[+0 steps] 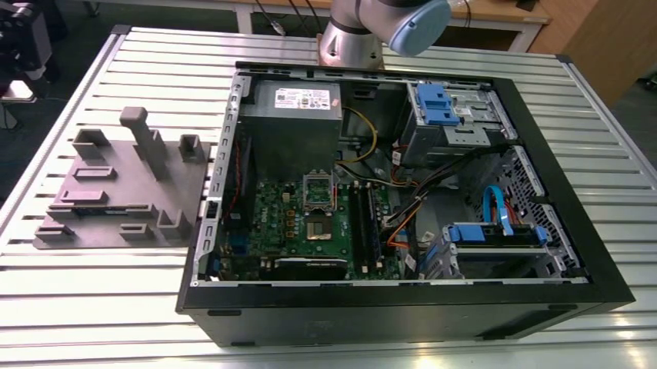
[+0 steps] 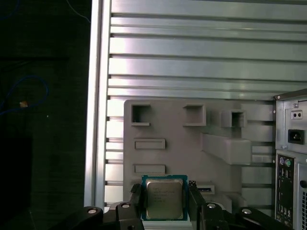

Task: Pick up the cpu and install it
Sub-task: 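Pick up the cpu and move it towards the insertion slot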

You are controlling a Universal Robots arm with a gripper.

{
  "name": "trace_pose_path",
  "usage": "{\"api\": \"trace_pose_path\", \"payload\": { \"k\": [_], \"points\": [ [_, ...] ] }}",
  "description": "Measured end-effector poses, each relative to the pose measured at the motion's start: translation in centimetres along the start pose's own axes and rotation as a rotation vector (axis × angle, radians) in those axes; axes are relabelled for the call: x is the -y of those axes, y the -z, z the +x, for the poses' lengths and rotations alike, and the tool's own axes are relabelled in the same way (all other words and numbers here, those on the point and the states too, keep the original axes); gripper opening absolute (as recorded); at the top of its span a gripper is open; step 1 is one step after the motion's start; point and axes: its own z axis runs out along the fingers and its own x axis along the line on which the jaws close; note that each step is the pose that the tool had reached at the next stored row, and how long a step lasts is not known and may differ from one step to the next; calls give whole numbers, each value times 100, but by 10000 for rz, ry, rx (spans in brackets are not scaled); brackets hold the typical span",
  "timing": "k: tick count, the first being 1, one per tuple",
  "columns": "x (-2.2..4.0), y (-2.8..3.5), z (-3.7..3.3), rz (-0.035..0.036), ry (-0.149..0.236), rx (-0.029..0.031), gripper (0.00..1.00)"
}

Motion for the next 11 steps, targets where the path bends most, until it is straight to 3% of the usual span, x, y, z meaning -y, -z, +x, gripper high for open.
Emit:
{"api": "trace_pose_path", "payload": {
  "k": [11],
  "points": [
    [1, 0, -44, 0, 1, 0, 47]
  ]
}}
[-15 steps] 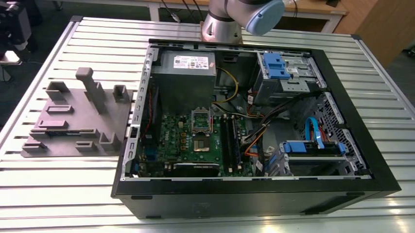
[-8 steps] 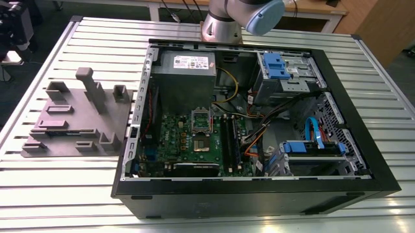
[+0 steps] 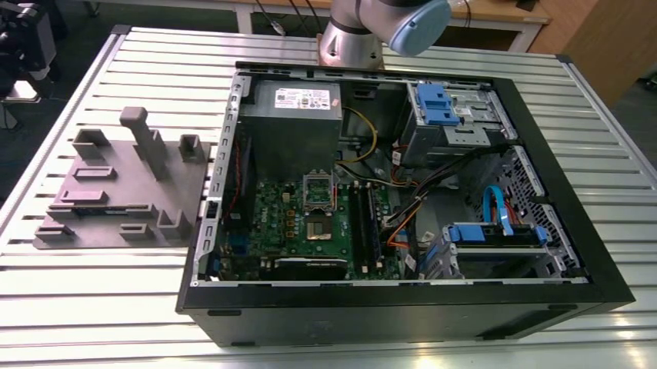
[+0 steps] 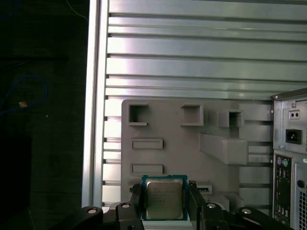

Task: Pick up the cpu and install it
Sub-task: 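Pick up the cpu and move it towards the insertion slot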

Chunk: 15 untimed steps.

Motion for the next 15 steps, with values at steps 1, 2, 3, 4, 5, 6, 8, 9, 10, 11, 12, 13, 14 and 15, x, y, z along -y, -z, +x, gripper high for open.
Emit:
{"api": "trace_pose_path", "payload": {
  "k": [1, 2, 3, 4, 5, 6, 8, 9, 10, 11, 12, 13, 14, 15],
  "points": [
    [-1, 0, -5, 0, -1, 0, 47],
    [0, 0, -10, 0, -1, -1, 47],
    [0, 0, -15, 0, -1, 0, 47],
    [0, 0, -20, 0, -1, -1, 47],
    [-1, 0, -24, 0, -1, -1, 47],
    [0, -1, -26, 0, -1, 0, 47],
    [0, 0, -32, 0, -1, 0, 47],
    [0, -1, -36, 0, -1, 0, 47],
    [0, 0, -39, 0, -1, -1, 47],
    [0, -1, -43, 0, -1, 0, 47],
    [0, -1, -45, 0, -1, -1, 47],
    [0, -1, -50, 0, 0, -1, 47],
    [0, 0, -54, 0, -1, -1, 47],
    [0, -1, -57, 0, -1, 0, 47]
  ]
}}
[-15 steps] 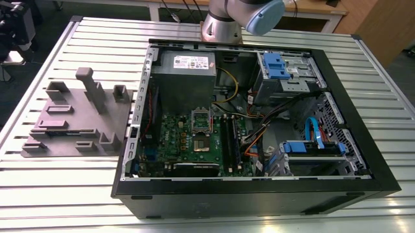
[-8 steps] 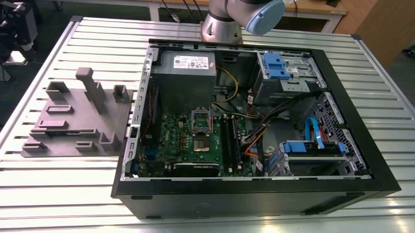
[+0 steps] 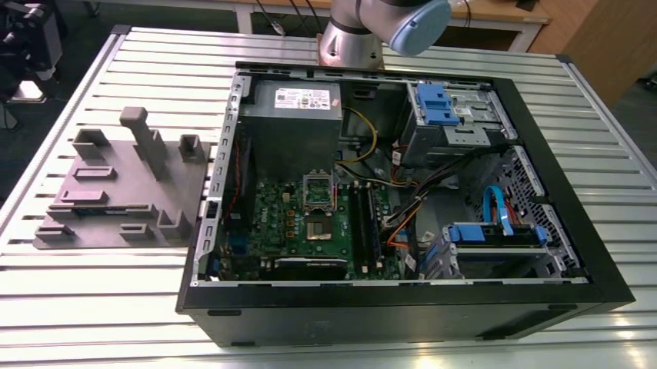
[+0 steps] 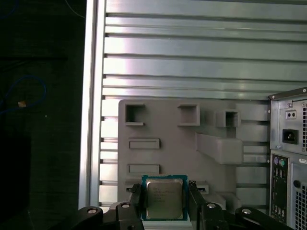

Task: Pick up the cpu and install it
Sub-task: 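Pick up the cpu and move it towards the insertion slot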

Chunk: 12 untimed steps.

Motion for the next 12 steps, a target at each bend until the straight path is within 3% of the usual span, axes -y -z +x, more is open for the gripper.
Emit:
{"api": "trace_pose_path", "payload": {
  "k": [12],
  "points": [
    [0, 0, -16, 0, 0, 0, 47]
  ]
}}
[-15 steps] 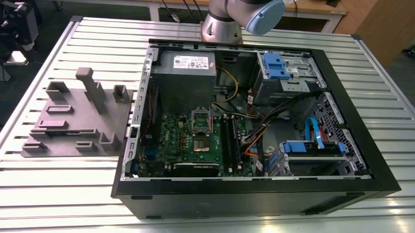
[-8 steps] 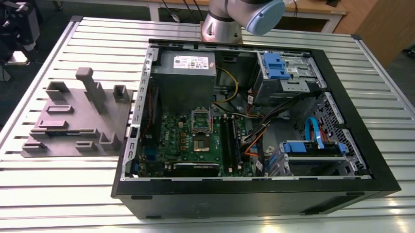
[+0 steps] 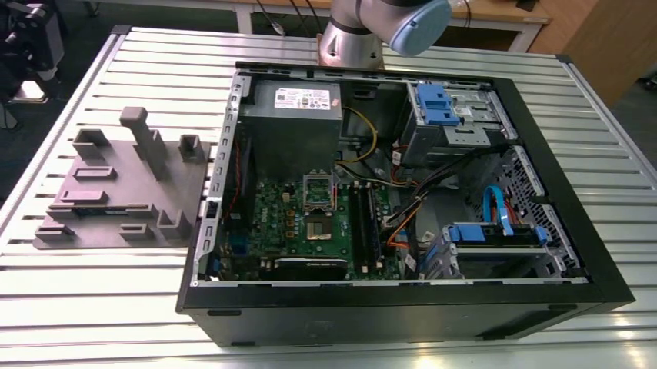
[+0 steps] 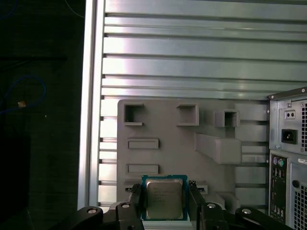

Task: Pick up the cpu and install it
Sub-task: 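Pick up the cpu and move it towards the insertion slot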

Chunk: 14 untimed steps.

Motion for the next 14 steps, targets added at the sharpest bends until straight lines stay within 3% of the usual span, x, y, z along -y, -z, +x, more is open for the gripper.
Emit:
{"api": "trace_pose_path", "payload": {
  "k": [14],
  "points": [
    [1, -2, -55, 0, -1, 1, 47]
  ]
}}
